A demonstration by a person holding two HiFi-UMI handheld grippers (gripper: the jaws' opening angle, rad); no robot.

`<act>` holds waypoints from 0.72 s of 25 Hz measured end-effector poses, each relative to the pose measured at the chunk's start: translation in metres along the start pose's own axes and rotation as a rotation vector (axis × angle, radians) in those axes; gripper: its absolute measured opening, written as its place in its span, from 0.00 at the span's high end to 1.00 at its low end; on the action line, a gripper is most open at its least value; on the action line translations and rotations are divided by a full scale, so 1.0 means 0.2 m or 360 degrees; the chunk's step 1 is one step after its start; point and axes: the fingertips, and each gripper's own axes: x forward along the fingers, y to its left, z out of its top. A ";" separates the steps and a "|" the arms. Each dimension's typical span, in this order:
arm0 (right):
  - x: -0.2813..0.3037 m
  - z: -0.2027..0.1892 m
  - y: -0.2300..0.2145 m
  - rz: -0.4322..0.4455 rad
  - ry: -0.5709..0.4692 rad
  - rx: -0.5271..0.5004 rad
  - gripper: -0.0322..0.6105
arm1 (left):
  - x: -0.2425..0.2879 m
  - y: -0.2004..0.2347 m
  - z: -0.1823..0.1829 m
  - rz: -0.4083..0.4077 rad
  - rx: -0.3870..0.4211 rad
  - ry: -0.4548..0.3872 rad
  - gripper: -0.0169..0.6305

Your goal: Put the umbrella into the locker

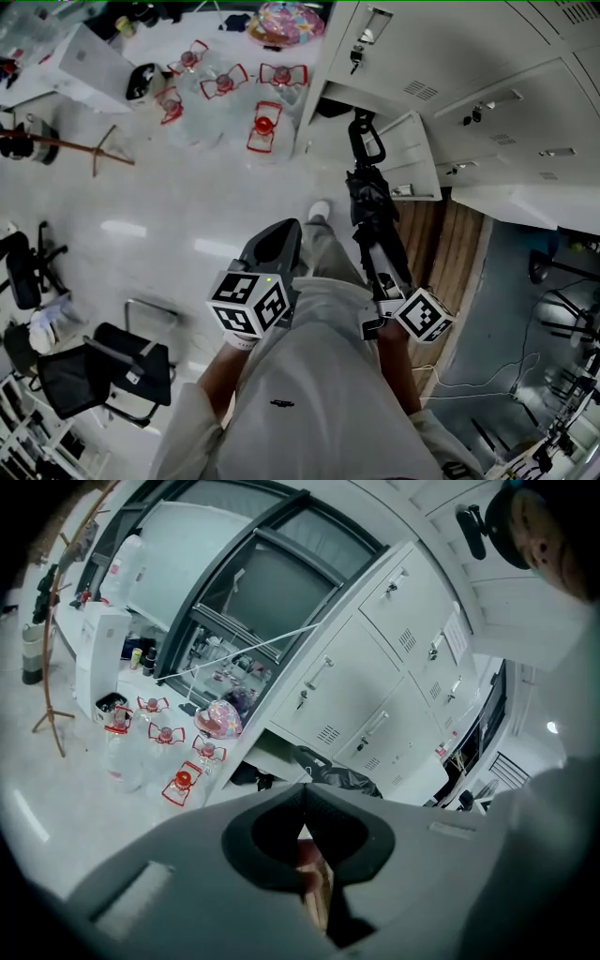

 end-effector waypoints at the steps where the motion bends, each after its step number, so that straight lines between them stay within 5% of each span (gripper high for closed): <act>1: 0.01 0.01 -0.02 -0.0003 0.0004 0.0007 0.53 | 0.00 0.00 0.00 0.0005 0.0002 -0.0002 0.95; 18: 0.39 0.14 -0.19 0.0003 0.0089 0.0121 0.53 | 0.34 0.00 0.25 0.0042 0.0079 0.0051 0.95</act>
